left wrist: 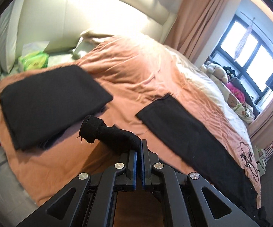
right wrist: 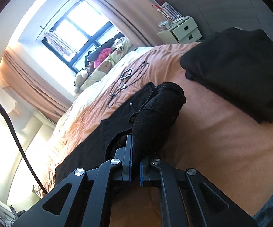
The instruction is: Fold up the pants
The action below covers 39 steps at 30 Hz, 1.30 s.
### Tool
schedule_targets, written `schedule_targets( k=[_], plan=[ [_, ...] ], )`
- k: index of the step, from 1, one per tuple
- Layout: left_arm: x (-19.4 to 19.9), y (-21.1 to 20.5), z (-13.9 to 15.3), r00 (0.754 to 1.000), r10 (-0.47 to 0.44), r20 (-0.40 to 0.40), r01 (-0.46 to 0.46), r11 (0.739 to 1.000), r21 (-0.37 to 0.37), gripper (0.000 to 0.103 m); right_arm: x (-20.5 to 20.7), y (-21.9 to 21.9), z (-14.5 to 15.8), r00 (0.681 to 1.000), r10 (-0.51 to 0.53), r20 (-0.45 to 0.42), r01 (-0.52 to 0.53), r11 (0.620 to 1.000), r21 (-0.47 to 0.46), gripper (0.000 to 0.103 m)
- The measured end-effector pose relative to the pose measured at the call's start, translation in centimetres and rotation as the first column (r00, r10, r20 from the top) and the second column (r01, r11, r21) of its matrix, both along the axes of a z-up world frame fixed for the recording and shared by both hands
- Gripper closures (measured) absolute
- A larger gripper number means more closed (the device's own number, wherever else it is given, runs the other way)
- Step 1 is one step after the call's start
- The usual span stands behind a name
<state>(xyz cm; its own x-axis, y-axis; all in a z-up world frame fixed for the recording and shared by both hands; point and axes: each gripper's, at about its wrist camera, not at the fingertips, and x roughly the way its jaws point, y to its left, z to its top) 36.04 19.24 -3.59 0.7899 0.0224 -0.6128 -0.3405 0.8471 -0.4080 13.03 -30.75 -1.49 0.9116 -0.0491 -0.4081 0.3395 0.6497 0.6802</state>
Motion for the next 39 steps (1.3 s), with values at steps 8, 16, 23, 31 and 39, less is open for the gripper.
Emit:
schedule_targets(
  k=[8,16,23,31,39],
  plan=[
    [4.2,-0.8,3.4,0.998,-0.035,0.042,0.034,0.999,0.031,0.100,2.7,-0.6,0.9,1.000,-0.009,0.015,0.009,1.000,-0.003,0.101],
    [9.6,-1.5,5.5,0.997,-0.058,0.060,0.055,0.997,0.048,0.100,5.1,-0.8,1.7,1.000,-0.014,0.012,0.014,0.999,-0.032,0.101],
    [14.8,-2.3,5.7,0.996,-0.075,0.051,0.072,0.996,0.057,0.100,8.7,-0.7,2.3,1.000,-0.027,0.002,0.027,0.998,-0.052,0.101],
    [21.6,-3.8,4.7,0.995,-0.101,0.012,0.100,0.993,0.059,0.100,13.7,-0.9,2.7,0.998,-0.051,-0.046,0.049,0.997,-0.055,0.101],
    [28.4,-5.8,2.5,0.991,-0.123,-0.043,0.127,0.988,0.091,0.100,18.5,-1.6,2.8,0.991,-0.077,-0.110,0.073,0.997,-0.038,0.101]
  ],
)
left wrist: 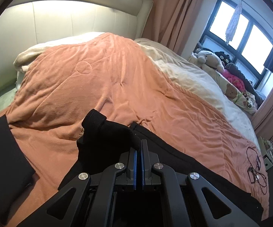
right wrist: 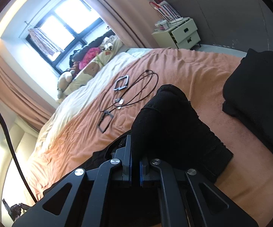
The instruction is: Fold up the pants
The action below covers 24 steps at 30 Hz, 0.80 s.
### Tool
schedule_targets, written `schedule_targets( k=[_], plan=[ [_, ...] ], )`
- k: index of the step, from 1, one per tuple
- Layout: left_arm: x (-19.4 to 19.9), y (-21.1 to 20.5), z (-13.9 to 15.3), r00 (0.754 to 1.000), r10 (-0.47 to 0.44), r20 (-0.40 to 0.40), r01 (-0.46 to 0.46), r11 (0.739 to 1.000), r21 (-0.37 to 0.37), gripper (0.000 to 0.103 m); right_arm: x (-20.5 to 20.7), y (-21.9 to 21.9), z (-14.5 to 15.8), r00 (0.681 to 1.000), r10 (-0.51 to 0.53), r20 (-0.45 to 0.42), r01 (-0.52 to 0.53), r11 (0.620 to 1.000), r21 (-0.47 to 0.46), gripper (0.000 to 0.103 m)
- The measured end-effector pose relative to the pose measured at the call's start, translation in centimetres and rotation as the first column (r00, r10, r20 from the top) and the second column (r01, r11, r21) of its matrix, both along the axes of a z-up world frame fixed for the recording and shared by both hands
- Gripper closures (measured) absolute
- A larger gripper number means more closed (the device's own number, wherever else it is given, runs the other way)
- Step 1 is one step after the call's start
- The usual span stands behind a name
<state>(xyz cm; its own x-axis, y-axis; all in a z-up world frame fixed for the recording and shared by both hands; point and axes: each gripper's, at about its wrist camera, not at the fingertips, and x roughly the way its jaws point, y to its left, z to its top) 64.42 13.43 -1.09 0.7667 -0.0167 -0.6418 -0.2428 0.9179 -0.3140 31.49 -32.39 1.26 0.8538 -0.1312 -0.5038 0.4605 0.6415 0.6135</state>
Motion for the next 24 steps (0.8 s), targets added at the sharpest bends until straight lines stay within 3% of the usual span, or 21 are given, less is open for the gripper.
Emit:
schedule_targets(
  k=[24],
  plan=[
    [15.6,-4.0,-10.2,0.982,-0.020,-0.188,0.031,0.998,0.056,0.100,14.2,-0.6,-2.9,0.975,-0.048,-0.215,0.041,0.998,-0.036,0.101]
  ],
)
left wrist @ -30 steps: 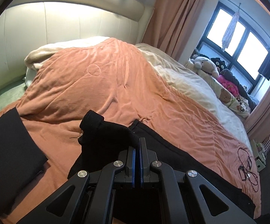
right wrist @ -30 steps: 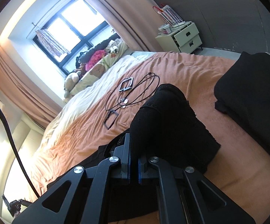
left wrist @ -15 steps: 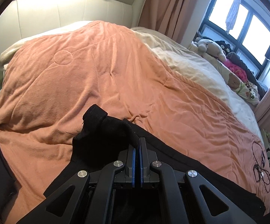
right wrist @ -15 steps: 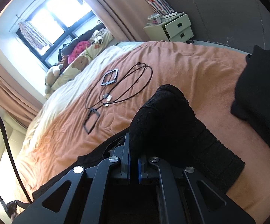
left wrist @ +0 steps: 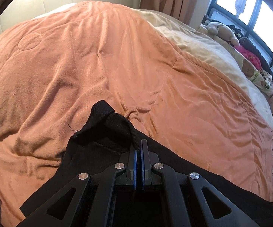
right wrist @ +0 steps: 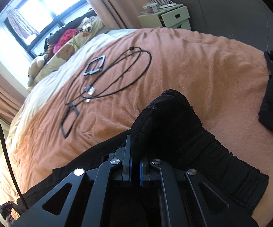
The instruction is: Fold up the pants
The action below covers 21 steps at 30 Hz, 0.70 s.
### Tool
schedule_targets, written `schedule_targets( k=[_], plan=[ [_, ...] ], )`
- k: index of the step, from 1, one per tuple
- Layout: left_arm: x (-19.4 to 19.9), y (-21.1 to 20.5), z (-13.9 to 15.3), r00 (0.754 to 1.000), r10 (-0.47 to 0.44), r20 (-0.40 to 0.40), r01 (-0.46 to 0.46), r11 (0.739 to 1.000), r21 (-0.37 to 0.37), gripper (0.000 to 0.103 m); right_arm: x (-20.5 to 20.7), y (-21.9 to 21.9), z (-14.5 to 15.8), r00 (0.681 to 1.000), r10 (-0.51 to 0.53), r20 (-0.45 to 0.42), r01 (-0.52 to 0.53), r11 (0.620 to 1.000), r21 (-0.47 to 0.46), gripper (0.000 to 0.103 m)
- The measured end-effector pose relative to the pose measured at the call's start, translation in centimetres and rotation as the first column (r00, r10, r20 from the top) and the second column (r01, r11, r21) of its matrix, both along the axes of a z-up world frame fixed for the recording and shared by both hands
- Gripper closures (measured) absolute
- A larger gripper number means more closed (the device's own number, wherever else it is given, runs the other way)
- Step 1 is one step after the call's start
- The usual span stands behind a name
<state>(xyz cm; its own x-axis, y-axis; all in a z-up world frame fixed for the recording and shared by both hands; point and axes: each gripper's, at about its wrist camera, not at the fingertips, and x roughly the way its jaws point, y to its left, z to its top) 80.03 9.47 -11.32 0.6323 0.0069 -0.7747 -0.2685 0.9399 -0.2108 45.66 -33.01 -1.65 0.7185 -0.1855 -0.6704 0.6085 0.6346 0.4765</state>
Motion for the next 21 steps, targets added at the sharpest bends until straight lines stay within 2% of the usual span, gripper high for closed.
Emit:
schedule_targets(
  k=[5,7,9,10,11,12,13,17,21],
  plan=[
    [1.7,-0.2,-2.1,0.999,0.007,-0.033,-0.007,1.000,0.001,0.098,1.3,-0.1,-0.4,1.000,0.008,-0.016,-0.008,1.000,-0.007,0.100],
    [2.0,-0.1,-2.5,1.000,-0.003,-0.031,0.003,1.000,-0.018,0.096,1.6,-0.1,-0.3,1.000,0.021,-0.023,-0.021,1.000,-0.022,0.095],
    [2.2,0.1,-2.6,0.999,-0.025,-0.047,0.023,0.999,-0.050,0.081,1.6,-0.1,-0.1,0.999,0.051,-0.016,-0.051,0.999,-0.019,0.082],
    [2.1,0.2,-2.4,0.998,-0.041,-0.044,0.038,0.997,-0.073,0.063,1.4,-0.3,0.1,0.998,0.070,0.003,-0.070,0.997,-0.019,0.063],
    [1.8,0.2,-2.1,0.998,-0.056,-0.029,0.053,0.995,-0.086,0.045,0.9,-0.1,0.6,0.995,0.090,0.030,-0.090,0.996,-0.029,0.051],
    [1.5,0.1,-1.6,0.998,-0.061,-0.014,0.060,0.995,-0.082,0.037,0.3,0.1,1.0,0.994,0.098,0.044,-0.096,0.994,-0.049,0.032],
    [1.0,-0.1,-1.1,0.998,-0.063,0.004,0.063,0.996,-0.068,0.032,-0.2,0.5,1.6,0.993,0.103,0.057,-0.099,0.992,-0.076,0.028],
    [0.0,-1.4,0.1,0.994,-0.108,0.012,0.109,0.991,-0.073,0.031,-1.1,2.5,2.6,0.977,0.200,0.076,-0.194,0.977,-0.089,0.028],
    [-1.5,-3.7,1.5,0.987,-0.158,0.027,0.159,0.986,-0.040,0.031,-1.0,5.1,3.1,0.955,0.297,0.020,-0.291,0.945,-0.151,0.028]
  ],
)
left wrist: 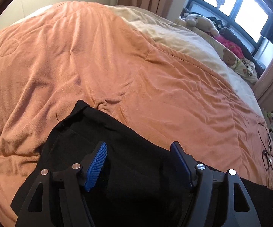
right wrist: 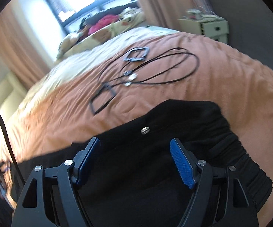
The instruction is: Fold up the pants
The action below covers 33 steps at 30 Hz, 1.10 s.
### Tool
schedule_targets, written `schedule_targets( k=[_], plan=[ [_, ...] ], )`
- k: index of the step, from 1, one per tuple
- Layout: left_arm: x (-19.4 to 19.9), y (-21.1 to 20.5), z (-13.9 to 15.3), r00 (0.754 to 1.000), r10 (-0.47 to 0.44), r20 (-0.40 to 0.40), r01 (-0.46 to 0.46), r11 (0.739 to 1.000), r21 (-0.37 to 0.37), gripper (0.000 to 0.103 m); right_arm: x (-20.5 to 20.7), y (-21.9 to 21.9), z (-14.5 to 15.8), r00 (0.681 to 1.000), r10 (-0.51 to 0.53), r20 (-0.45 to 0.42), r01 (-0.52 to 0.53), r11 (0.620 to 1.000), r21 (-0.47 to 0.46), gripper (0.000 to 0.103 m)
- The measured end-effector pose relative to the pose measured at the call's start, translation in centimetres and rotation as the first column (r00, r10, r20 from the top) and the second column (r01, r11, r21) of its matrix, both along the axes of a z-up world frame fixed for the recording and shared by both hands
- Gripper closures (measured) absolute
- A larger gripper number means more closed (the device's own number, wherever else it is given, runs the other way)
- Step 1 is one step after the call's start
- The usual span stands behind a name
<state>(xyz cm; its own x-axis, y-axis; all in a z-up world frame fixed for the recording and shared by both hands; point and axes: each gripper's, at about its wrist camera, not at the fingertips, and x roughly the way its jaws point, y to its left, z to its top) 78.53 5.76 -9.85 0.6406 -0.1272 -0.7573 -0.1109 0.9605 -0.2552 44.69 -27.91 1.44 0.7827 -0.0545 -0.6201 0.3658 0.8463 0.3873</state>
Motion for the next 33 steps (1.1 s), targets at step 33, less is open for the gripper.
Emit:
schedule_targets(
  k=[33],
  plan=[
    [2.6,-7.9,-2.1,0.990,-0.014,-0.144,0.031,0.993,0.113,0.031,16.2,17.5,0.7,0.722,0.623,-0.302,-0.691,0.666,-0.281,0.032]
  ],
)
